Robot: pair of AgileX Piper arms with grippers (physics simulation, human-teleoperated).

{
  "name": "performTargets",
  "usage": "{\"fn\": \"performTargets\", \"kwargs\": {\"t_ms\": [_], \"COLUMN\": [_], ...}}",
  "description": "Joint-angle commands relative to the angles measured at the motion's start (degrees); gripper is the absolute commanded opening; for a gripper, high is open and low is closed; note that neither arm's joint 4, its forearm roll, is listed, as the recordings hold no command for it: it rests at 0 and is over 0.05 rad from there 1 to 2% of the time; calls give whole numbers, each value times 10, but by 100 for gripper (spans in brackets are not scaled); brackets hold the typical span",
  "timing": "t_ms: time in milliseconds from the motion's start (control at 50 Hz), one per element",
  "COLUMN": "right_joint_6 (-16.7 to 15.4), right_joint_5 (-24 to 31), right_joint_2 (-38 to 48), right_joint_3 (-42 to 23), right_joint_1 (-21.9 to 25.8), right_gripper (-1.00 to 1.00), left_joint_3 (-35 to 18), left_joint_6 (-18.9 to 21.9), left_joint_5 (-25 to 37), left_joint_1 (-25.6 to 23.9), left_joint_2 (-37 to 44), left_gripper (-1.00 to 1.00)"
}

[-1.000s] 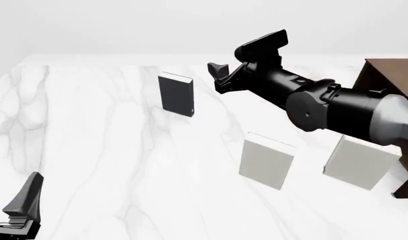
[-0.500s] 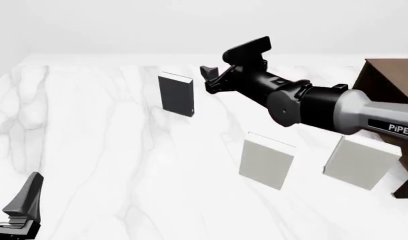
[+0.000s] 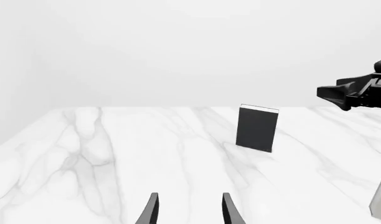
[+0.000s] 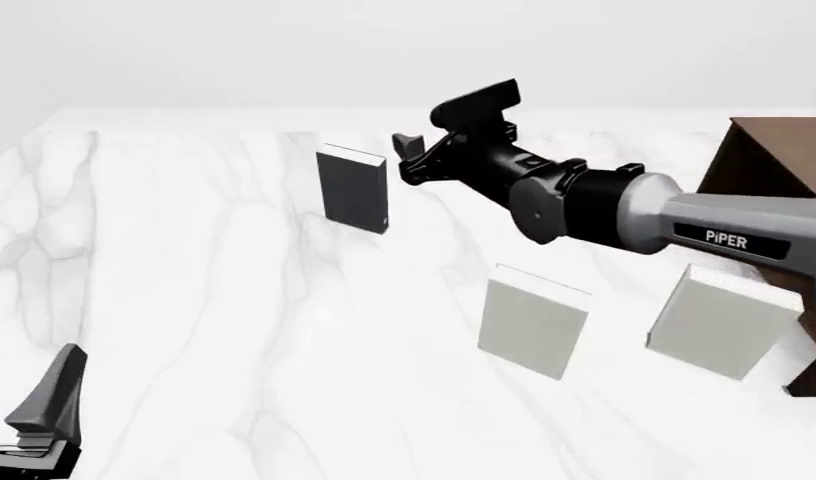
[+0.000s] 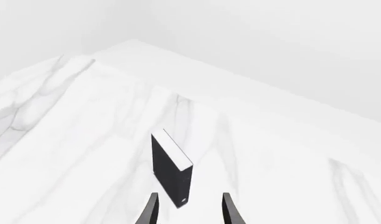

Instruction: Pick up the book on the left and place it on top of the shelf.

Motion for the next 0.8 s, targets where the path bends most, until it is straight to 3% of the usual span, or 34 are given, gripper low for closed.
{"fn": "performTargets", "kwargs": {"t_ms": [20, 800], "right_joint_6": [2, 12], "right_joint_5": [-7, -29], "right_joint_2": [28, 111], "right_joint_3": [-14, -68], "right_joint_1": [-4, 1], "right_gripper": [100, 100], "left_joint_3": [0, 0], "left_joint_6": [0, 0], "left_joint_5": [0, 0], "left_joint_1": [0, 0], "left_joint_2": [0, 0], "left_gripper": [100, 100]}}
